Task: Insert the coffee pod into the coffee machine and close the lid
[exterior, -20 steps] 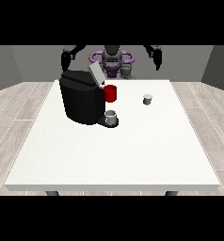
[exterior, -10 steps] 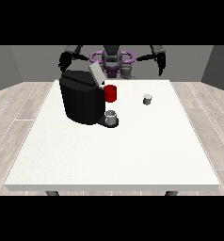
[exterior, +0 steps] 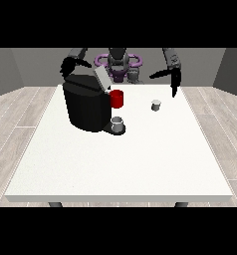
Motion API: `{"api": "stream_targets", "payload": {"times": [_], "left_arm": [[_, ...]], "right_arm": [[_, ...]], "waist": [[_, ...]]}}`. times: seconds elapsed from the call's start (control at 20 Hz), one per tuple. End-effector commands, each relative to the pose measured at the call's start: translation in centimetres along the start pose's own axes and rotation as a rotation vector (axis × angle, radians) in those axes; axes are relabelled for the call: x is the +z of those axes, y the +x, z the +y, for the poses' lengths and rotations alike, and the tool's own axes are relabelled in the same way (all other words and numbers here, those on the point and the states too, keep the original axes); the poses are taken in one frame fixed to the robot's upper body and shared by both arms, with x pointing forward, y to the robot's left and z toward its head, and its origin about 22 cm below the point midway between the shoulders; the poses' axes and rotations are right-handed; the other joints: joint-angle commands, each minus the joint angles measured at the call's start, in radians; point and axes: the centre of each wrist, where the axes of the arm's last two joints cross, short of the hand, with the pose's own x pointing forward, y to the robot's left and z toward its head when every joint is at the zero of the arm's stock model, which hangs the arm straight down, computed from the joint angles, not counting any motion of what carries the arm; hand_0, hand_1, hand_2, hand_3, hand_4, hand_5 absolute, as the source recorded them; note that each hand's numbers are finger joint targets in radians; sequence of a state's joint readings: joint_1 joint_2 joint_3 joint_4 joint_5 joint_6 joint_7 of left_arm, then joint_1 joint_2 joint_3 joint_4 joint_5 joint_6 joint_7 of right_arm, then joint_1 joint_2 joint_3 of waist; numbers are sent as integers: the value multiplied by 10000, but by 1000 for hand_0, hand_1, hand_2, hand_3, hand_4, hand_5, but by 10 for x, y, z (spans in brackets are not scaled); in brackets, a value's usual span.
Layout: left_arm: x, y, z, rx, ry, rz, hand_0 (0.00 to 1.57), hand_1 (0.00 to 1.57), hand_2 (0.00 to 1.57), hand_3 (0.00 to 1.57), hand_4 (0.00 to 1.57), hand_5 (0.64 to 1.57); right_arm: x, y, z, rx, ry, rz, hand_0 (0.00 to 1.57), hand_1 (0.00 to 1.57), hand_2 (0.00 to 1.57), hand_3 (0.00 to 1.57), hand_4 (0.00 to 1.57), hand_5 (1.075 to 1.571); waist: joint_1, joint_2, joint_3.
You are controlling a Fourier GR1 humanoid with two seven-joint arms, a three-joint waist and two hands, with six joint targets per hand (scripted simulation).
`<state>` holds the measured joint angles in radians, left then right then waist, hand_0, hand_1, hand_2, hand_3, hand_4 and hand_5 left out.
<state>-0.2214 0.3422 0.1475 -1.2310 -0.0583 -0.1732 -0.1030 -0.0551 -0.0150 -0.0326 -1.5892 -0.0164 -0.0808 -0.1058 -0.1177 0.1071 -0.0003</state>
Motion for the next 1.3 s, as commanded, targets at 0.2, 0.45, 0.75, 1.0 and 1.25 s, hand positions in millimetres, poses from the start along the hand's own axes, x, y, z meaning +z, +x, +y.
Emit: {"api": "stream_targets", "payload": {"times": [0.2, 0.45, 0.75, 1.0, 1.25], "left_arm": [[-18, -30, -5, -576, 295, 970, 0, 0, 0, 0, 0, 1571], [-39, -13, -20, -1463, -599, 1275, 0, 0, 0, 0, 0, 1571], [-47, -6, 1, -2697, -692, 1274, 105, 105, 502, 0, 0, 1571], [-50, -19, -24, -3131, -499, 1244, 807, 807, 847, 501, 0, 1571], [-42, -37, -12, -4299, -769, 1894, 580, 580, 719, 472, 0, 1571]], "right_arm": [[0, 7, 15, -263, 485, 81, 0, 0, 0, 0, 281, 1571], [-17, -7, 14, 0, -224, 509, 0, 0, 0, 0, 352, 1571], [-17, -17, 6, 241, -155, 925, 0, 0, 0, 0, 371, 1571], [-38, -13, 0, 581, -212, 492, 0, 0, 0, 0, 422, 1571], [-30, -12, 14, 554, -199, 806, 0, 0, 0, 0, 356, 1571]], "waist": [[-463, 412, -3], [119, 247, 2], [104, 403, 4], [208, 980, 2], [-110, 657, -1]]}}
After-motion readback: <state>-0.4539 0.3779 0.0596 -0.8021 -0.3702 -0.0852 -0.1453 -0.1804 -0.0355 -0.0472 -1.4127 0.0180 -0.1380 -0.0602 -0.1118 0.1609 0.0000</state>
